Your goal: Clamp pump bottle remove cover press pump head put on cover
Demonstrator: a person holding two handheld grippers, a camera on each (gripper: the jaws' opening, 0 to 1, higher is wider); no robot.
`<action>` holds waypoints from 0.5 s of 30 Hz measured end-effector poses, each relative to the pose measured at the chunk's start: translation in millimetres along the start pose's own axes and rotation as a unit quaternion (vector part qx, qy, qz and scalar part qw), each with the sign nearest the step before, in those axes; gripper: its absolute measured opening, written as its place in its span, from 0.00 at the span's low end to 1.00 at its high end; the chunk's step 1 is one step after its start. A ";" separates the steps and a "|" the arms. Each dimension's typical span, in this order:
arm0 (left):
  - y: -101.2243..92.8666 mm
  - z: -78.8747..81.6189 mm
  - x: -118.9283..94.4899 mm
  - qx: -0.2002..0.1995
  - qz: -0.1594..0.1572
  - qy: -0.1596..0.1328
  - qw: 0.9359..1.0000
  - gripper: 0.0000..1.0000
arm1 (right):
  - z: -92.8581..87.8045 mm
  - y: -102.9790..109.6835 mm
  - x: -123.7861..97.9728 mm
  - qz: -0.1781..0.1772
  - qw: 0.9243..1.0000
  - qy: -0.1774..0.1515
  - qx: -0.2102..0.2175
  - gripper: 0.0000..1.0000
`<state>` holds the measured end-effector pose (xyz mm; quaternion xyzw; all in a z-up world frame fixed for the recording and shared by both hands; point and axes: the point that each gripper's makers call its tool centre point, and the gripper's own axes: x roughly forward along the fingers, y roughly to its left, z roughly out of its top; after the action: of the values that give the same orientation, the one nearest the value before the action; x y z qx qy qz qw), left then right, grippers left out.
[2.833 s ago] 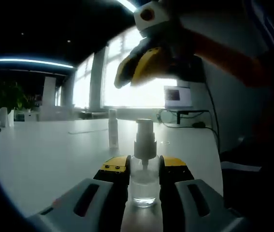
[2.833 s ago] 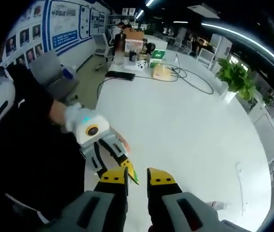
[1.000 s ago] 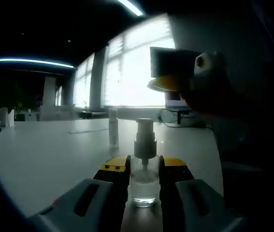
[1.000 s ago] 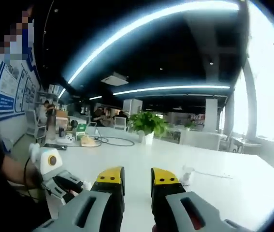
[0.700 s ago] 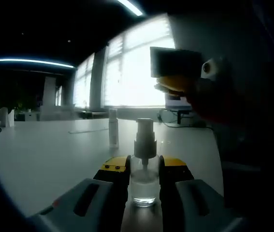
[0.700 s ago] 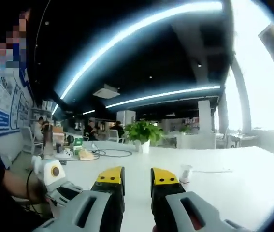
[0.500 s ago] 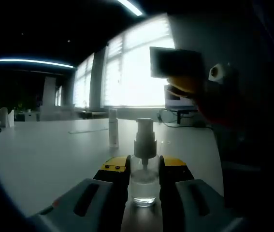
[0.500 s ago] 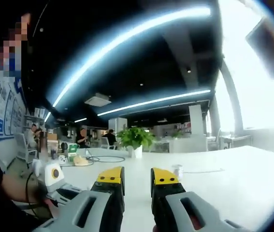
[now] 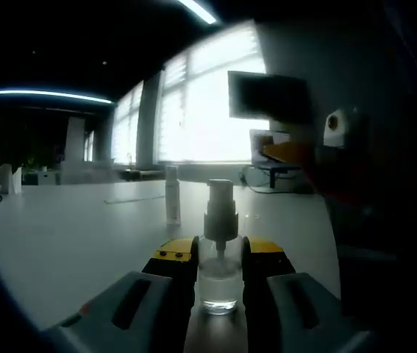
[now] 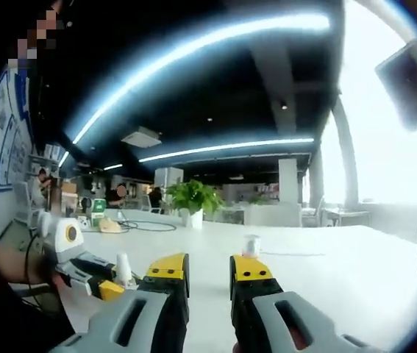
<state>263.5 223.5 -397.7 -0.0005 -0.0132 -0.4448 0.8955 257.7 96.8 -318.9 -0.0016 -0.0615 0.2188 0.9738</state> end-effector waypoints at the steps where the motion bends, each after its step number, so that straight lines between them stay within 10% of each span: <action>1: 0.1 -0.1 0.0 0.000 0.000 0.000 1.000 0.15 | -0.5 0.8 -0.3 0.000 1.000 0.000 0.002 0.17; 15: 0.9 -0.4 0.3 -0.002 0.001 0.001 1.000 0.15 | -0.6 -12.5 -6.0 0.002 0.999 0.012 0.035 0.19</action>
<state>264.5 223.8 -398.1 -0.0019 -0.0116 -0.4442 0.8959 257.7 83.0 -319.8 0.0296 -0.0423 0.2223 0.9736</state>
